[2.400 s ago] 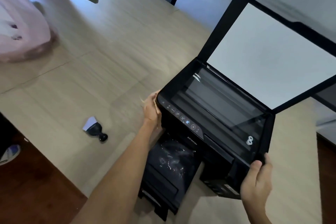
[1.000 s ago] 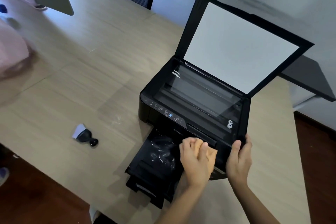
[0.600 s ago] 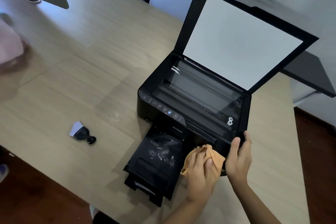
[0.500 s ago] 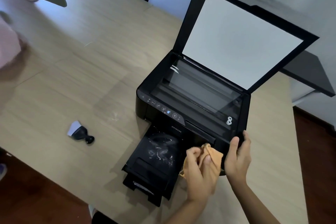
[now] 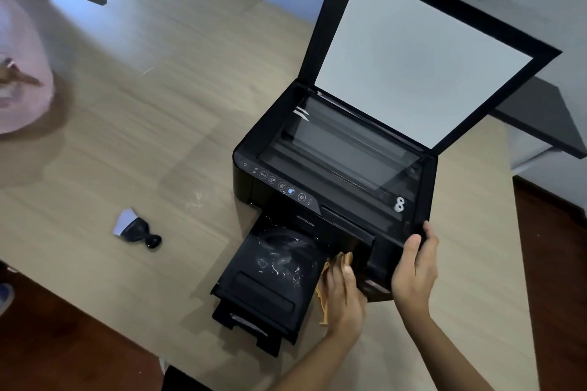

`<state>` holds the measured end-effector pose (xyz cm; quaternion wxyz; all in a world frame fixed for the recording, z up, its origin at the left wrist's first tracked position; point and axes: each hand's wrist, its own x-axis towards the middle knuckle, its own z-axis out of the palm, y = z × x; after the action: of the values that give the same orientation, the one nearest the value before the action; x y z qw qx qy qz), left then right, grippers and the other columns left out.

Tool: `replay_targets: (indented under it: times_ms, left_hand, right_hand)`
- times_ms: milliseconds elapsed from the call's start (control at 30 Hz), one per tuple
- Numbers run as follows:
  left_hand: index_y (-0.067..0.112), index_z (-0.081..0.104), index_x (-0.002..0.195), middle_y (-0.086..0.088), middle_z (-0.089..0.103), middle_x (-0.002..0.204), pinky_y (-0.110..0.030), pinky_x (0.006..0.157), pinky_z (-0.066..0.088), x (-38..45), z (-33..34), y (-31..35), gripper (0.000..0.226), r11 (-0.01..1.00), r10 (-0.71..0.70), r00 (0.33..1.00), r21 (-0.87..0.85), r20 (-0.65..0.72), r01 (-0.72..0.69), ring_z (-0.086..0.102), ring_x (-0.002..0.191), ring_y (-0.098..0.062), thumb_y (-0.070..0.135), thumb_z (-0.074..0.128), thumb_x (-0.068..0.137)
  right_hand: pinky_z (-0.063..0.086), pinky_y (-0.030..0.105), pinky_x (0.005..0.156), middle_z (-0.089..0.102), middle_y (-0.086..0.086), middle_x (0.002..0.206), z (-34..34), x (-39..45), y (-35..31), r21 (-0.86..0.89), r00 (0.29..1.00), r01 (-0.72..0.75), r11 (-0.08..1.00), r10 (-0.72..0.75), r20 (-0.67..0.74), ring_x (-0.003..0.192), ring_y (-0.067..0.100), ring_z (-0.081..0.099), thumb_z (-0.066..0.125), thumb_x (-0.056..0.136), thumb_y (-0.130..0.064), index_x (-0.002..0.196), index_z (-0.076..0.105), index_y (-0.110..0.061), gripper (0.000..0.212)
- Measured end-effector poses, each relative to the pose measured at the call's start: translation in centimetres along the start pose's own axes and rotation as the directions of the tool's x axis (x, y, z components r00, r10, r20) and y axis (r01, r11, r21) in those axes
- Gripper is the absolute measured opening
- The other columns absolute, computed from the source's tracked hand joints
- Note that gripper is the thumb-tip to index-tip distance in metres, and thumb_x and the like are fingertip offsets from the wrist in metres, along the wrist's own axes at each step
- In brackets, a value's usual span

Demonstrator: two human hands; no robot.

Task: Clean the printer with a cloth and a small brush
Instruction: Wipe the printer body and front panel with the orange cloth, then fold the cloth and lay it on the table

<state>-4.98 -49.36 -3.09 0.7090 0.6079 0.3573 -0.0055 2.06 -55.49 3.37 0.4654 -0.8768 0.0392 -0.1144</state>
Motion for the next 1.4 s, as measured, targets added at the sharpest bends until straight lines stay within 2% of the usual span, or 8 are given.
replay_targets:
  times_ms: [133,300,500,767,933,1200,1300,1400]
  left_hand:
    - [0.046,0.064,0.113,-0.004,0.055,0.143,-0.04,0.115,0.035,0.0,0.9,1.5,0.084,0.63,-0.343,0.897,-0.64,0.278,0.44,0.05,0.134,-0.022,0.095,0.054,0.045]
    - [0.053,0.042,0.135,-0.007,0.04,0.153,-0.053,0.113,0.031,-0.4,0.7,4.4,0.047,0.299,-0.353,0.783,-0.731,0.512,0.613,0.039,0.14,-0.037,0.067,0.023,0.094]
    - [0.044,0.056,0.123,-0.011,0.057,0.138,-0.046,0.091,0.051,-0.6,1.0,5.1,0.05,0.324,-0.332,0.824,-0.765,0.459,0.556,0.054,0.128,-0.035,0.071,0.031,0.09]
    - [0.033,0.054,0.136,-0.01,0.054,0.143,-0.054,0.113,0.035,1.3,1.8,2.9,0.075,0.44,-0.451,0.841,-0.746,0.297,0.5,0.052,0.13,-0.034,0.079,0.045,0.077]
    - [0.039,0.069,0.097,-0.02,0.07,0.112,-0.055,0.101,0.047,-1.9,1.9,4.7,0.075,0.575,-0.387,0.873,-0.663,0.296,0.48,0.068,0.105,-0.035,0.092,0.059,0.045]
    - [0.004,0.069,0.112,-0.007,0.078,0.086,-0.037,0.083,0.06,-5.5,-7.1,8.7,0.029,0.837,-0.119,0.947,-0.483,0.3,0.258,0.075,0.079,-0.02,-0.002,0.071,0.083]
    - [0.009,0.068,0.11,-0.009,0.077,0.097,-0.034,0.079,0.058,-5.0,-12.1,10.9,0.025,0.868,-0.036,0.974,-0.475,0.225,0.142,0.072,0.088,-0.021,0.0,0.066,0.087]
    - [0.019,0.068,0.116,-0.007,0.074,0.114,-0.036,0.086,0.055,-4.1,-16.0,13.5,0.028,0.899,0.042,0.976,-0.434,0.215,0.057,0.07,0.102,-0.02,0.031,0.061,0.091]
  right_hand:
    - [0.025,0.041,0.117,0.034,0.0,0.152,-0.2,-0.1,0.2,0.032,1.0,-0.024,0.999,0.023,0.014,0.14,0.014,0.031,0.025,0.097,-0.045,0.145,0.026,-0.021,0.055]
    - [0.024,0.042,0.117,0.033,0.0,0.153,-0.4,0.1,0.1,0.008,0.997,-0.028,1.0,0.028,0.065,0.14,0.016,0.031,0.022,0.093,-0.051,0.145,0.025,-0.023,0.059]
    - [0.022,0.04,0.118,0.029,-0.002,0.155,-0.7,0.1,0.2,-0.002,0.994,-0.007,1.0,0.007,0.105,0.142,0.015,0.027,0.02,0.091,-0.056,0.147,0.023,-0.023,0.065]
    - [0.02,0.038,0.118,0.025,-0.003,0.157,-0.9,0.3,0.2,0.01,0.99,-0.053,0.999,0.051,0.133,0.143,0.015,0.024,0.018,0.092,-0.058,0.148,0.019,-0.026,0.065]
    - [0.016,0.03,0.115,0.023,-0.001,0.157,-1.0,0.1,-0.1,0.02,0.989,-0.056,0.998,0.052,0.139,0.144,0.014,0.021,0.019,0.096,-0.055,0.149,0.019,-0.024,0.062]
    - [0.006,0.026,0.116,0.002,-0.007,0.16,-2.8,-0.4,-1.3,0.089,0.943,-0.196,0.976,0.164,0.289,0.144,0.004,0.005,0.013,0.091,-0.066,0.151,0.002,-0.023,0.074]
    - [0.014,0.033,0.117,0.021,0.004,0.157,-2.3,-3.4,-3.8,0.01,0.994,0.093,0.996,-0.093,0.057,0.146,0.015,0.013,0.022,0.094,-0.054,0.146,0.028,-0.017,0.064]
    - [0.029,0.028,0.112,0.041,-0.005,0.145,-1.2,-6.8,-7.6,0.113,0.932,0.279,0.953,-0.298,0.207,0.138,0.009,0.034,0.038,0.09,-0.049,0.135,0.045,-0.021,0.053]
